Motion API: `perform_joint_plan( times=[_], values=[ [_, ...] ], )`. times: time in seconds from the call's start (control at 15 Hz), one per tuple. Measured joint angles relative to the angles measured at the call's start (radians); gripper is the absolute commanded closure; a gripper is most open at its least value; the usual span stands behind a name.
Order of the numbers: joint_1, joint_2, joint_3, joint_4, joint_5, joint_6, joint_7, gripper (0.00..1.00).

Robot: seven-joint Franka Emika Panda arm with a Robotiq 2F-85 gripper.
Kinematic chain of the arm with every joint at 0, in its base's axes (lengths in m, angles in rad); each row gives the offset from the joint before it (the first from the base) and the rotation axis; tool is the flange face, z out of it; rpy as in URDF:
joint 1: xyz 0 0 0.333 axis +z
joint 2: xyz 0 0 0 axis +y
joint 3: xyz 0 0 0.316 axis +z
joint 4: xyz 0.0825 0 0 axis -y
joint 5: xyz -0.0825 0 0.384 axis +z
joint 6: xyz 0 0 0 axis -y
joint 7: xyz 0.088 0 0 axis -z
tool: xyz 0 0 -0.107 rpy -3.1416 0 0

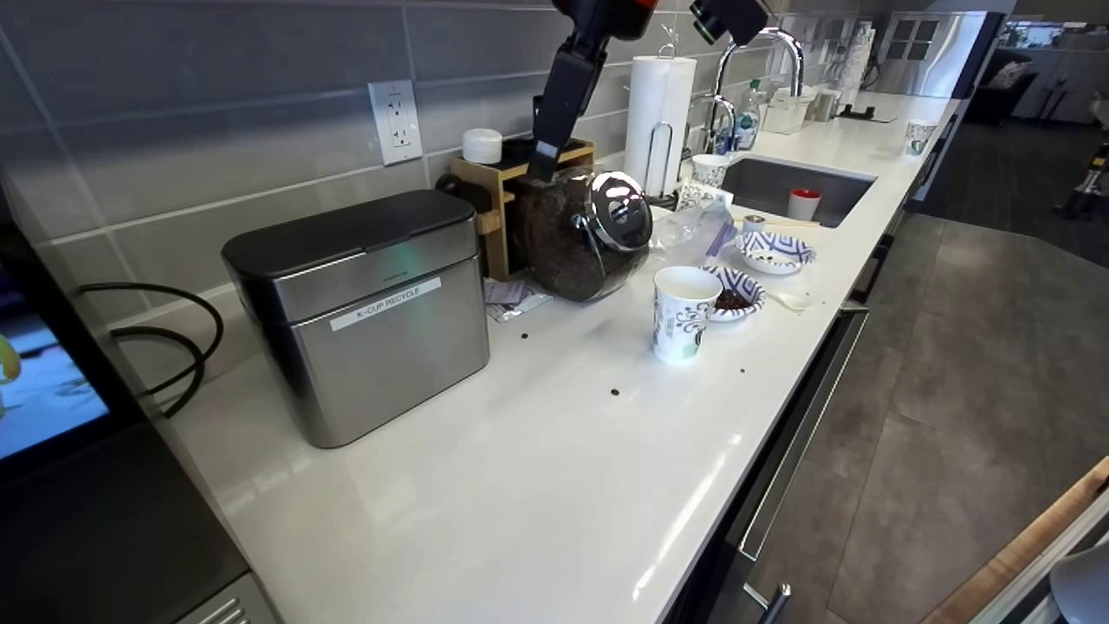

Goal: Open the lid on the bin

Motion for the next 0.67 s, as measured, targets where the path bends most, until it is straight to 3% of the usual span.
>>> perform_joint_plan(
  times=[0.27, 0.67],
  values=[
    [0.006, 0.000, 0.002, 0.001, 0.001, 0.003, -0.019, 0.00],
    [0.067, 0.027, 0.033, -0.004, -0.001, 0.109, -0.173, 0.00]
  ],
)
